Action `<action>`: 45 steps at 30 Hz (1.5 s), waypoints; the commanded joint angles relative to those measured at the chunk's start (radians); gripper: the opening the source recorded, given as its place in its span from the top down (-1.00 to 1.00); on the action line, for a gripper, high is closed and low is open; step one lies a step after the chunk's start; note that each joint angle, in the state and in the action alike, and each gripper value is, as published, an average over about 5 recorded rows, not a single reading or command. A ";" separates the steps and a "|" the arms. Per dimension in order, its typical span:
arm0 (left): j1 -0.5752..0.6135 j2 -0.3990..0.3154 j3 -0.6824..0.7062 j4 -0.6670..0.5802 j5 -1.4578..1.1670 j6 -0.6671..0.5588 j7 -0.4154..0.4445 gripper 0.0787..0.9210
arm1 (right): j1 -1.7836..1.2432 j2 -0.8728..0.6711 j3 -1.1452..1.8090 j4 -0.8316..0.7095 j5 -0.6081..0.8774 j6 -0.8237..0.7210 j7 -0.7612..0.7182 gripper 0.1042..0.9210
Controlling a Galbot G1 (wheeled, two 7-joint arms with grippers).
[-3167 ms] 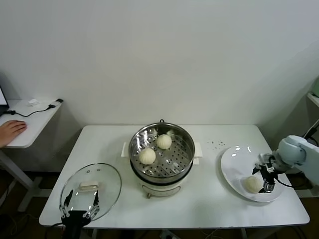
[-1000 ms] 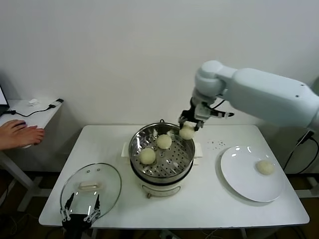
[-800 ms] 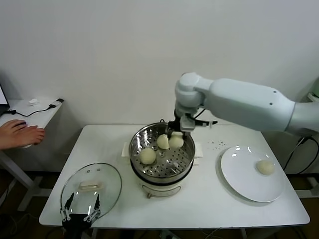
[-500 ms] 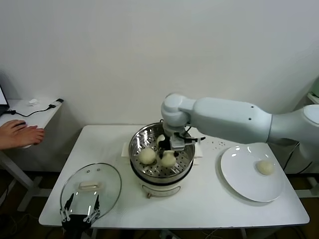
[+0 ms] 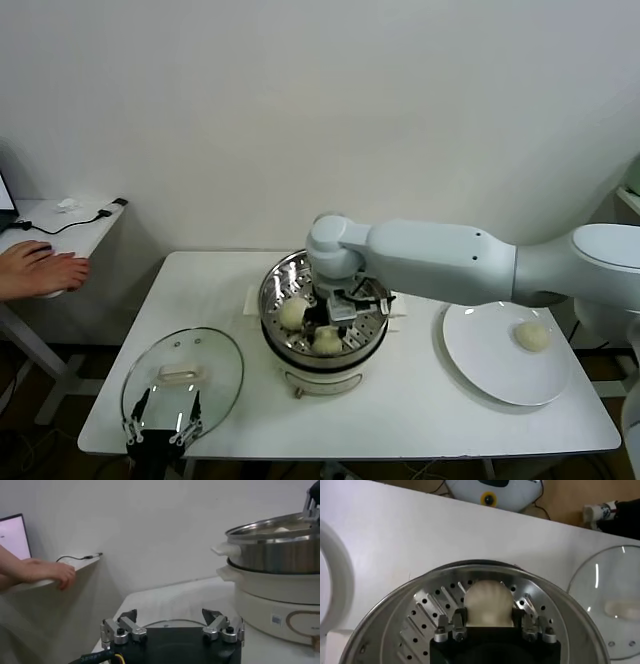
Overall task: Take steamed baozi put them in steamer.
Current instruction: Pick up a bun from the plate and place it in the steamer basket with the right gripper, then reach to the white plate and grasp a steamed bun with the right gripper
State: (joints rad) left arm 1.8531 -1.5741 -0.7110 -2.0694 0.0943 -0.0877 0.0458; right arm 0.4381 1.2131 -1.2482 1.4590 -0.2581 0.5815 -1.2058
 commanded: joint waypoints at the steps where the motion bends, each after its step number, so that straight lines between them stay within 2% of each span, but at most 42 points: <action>1: 0.001 0.000 -0.001 0.005 0.000 -0.002 0.000 -0.77 | -0.005 -0.005 0.021 -0.001 -0.010 0.008 -0.011 -0.54; 5: 0.005 0.000 -0.002 0.007 -0.001 -0.004 0.000 -0.77 | 0.016 -0.035 0.055 -0.003 -0.016 0.031 -0.022 -0.73; 11: 0.005 0.002 -0.001 -0.001 0.001 -0.002 0.001 -0.77 | 0.061 -0.118 0.133 -0.013 0.003 0.036 -0.033 -0.76; 15: 0.003 0.004 0.000 -0.005 0.002 -0.002 0.001 -0.77 | 0.111 -0.211 0.177 -0.070 0.059 -0.026 0.020 -0.76; 18: 0.001 0.005 0.001 -0.008 0.001 -0.003 0.002 -0.77 | 0.184 -0.306 0.107 -0.109 0.171 -0.150 0.139 -0.76; 22: 0.002 0.004 0.007 -0.018 0.000 -0.003 0.003 -0.77 | 0.258 -0.471 -0.048 -0.084 0.377 -0.399 0.273 -0.76; 30: 0.005 0.005 0.013 -0.032 0.000 -0.004 0.006 -0.77 | 0.170 -0.731 -0.080 -0.112 0.563 -0.812 0.228 -0.76; 33: 0.006 0.006 0.012 -0.034 0.000 -0.004 0.007 -0.77 | 0.098 -0.793 -0.061 -0.153 0.546 -0.840 0.168 -0.76; 37: 0.006 0.006 0.010 -0.036 0.005 -0.003 0.010 -0.77 | -0.078 -0.824 0.094 -0.240 0.434 -0.780 0.107 -0.76; 45: 0.011 0.001 0.008 -0.040 0.021 0.003 0.006 -0.77 | -0.482 -0.742 0.536 -0.500 0.210 -0.609 0.045 -0.76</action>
State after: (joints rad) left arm 1.8609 -1.5697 -0.7009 -2.1079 0.1052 -0.0876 0.0533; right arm 0.3311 0.5161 -1.0803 1.2039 0.0971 -0.0549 -1.0995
